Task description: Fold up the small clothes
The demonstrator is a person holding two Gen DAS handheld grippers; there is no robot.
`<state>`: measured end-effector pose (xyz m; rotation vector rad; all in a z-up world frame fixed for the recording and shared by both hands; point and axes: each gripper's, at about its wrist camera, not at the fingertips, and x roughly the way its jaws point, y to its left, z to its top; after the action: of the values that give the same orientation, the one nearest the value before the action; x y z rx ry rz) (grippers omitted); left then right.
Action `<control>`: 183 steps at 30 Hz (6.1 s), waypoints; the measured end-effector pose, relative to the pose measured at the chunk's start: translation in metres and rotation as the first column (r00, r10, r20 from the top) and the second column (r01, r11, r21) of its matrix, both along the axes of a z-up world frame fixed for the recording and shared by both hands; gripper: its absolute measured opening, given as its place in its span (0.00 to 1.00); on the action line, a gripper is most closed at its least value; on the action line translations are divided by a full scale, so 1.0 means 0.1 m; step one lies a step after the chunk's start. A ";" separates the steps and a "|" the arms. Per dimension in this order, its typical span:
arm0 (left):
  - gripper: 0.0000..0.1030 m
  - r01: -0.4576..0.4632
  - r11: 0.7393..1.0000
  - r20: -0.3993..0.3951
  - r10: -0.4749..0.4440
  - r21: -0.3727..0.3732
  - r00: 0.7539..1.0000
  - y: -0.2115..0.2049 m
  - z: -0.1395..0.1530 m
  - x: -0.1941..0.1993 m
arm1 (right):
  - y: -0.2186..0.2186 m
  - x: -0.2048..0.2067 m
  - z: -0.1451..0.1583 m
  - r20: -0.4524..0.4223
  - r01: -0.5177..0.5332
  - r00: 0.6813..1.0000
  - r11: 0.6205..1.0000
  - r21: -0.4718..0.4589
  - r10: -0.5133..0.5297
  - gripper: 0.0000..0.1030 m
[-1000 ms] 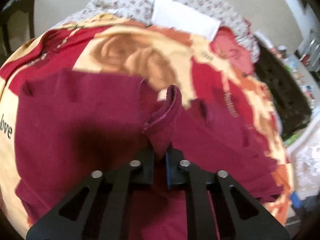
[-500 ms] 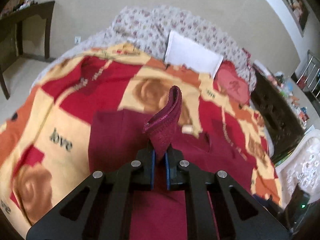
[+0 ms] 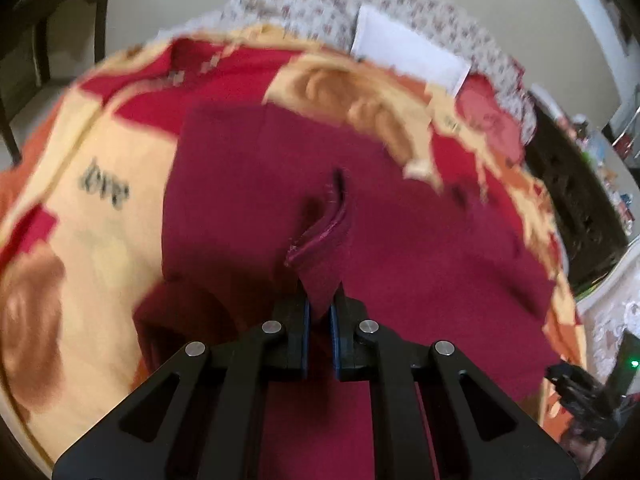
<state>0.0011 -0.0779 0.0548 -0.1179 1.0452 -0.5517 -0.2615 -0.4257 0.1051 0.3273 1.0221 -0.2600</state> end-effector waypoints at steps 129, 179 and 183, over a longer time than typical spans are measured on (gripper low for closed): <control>0.49 0.076 0.987 -0.084 -0.065 0.139 0.994 1.34 -0.05 -2.12 | 1.04 -1.78 0.02 0.001 -0.009 1.000 0.977 0.212 0.009 0.59; 0.90 0.200 0.973 -0.184 -0.178 0.112 0.967 1.23 -0.35 -2.34 | 1.06 -1.82 -0.18 0.091 -0.066 0.995 0.929 0.364 0.035 0.68; 0.27 0.194 0.971 -0.160 -0.172 0.138 0.972 1.28 -0.31 -2.35 | 1.07 -1.86 -0.20 0.139 -0.066 0.990 0.932 0.358 0.017 0.68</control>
<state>-0.2335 0.0501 0.0243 0.0757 1.2464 -0.6350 -0.4472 -0.3182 0.0850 0.6488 0.9405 -0.0077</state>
